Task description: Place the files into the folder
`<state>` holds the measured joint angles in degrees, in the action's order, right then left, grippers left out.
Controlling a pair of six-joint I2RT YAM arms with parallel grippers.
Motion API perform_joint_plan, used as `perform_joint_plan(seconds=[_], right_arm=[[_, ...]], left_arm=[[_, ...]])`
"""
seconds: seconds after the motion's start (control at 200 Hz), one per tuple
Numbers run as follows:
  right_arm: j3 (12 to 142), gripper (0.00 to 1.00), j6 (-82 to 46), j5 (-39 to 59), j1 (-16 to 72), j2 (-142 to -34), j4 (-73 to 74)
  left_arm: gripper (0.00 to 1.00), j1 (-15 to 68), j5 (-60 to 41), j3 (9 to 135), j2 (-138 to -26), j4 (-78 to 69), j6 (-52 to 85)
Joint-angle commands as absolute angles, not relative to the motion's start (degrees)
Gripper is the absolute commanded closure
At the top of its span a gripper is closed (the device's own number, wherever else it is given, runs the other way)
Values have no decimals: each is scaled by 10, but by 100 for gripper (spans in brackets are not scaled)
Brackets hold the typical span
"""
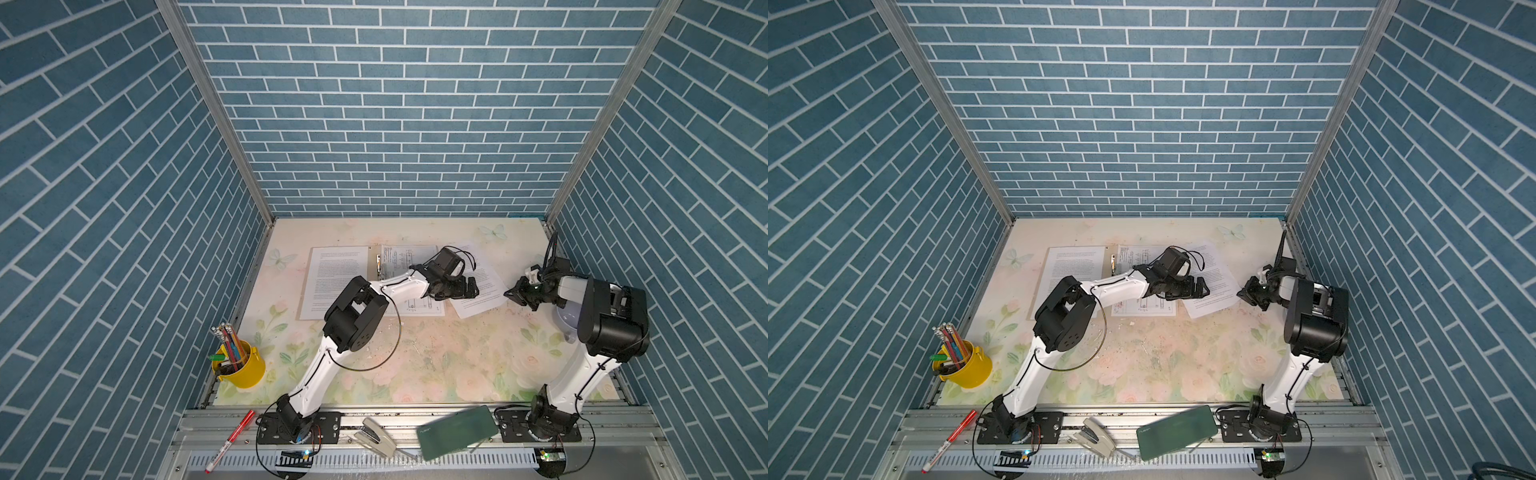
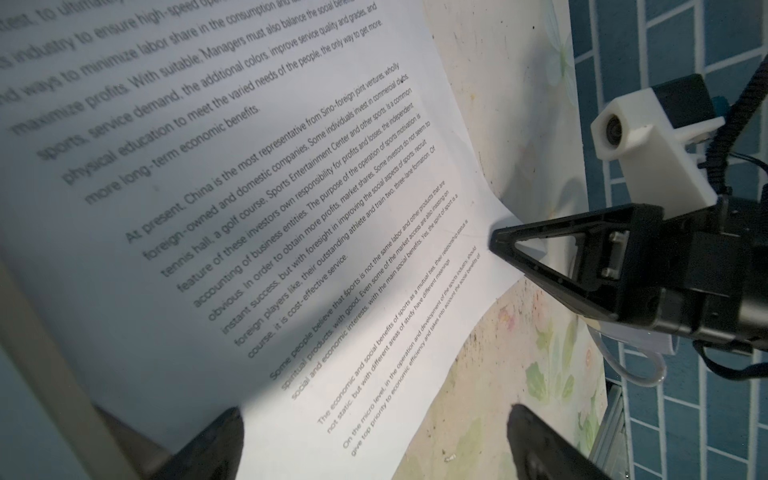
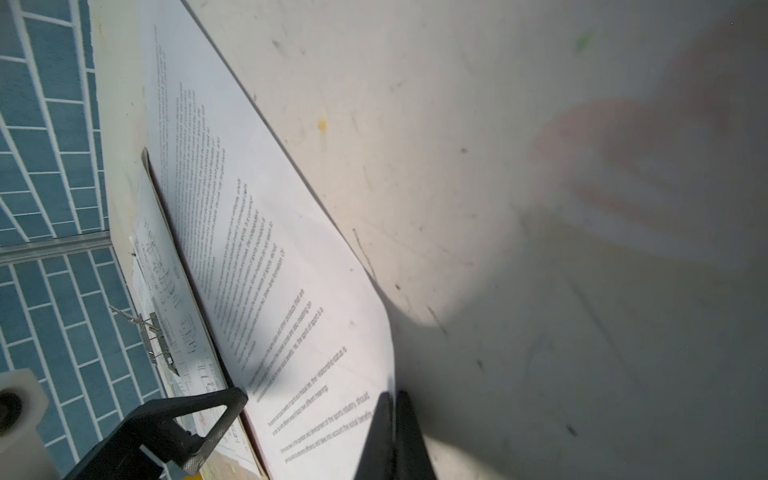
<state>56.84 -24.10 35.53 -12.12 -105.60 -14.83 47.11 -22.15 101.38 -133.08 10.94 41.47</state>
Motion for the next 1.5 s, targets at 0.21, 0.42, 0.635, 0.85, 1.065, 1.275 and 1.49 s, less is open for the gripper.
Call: perform_joint_plan(seconds=[0.21,0.42,0.635,0.85,1.065,1.275,1.49], right_arm=[[580,100,-254,320,-122,-945,-220],[616,100,-296,346,-120,-856,-248],[693,100,-335,357,-76,-809,-263],[806,100,-363,328,48,-868,-258],[982,100,-394,312,130,-1001,-260],[1239,100,-398,315,184,-1162,-332],[1438,100,-424,320,200,-1252,-363]], left_arm=[[0,467,-218,975,-1263,75,392],[0,445,-202,920,-1177,63,370],[0,391,-181,810,-1085,39,364],[0,330,-156,693,-990,29,353],[0,260,-150,608,-901,18,356],[0,198,-149,546,-829,11,358],[0,145,-171,503,-805,4,365]])
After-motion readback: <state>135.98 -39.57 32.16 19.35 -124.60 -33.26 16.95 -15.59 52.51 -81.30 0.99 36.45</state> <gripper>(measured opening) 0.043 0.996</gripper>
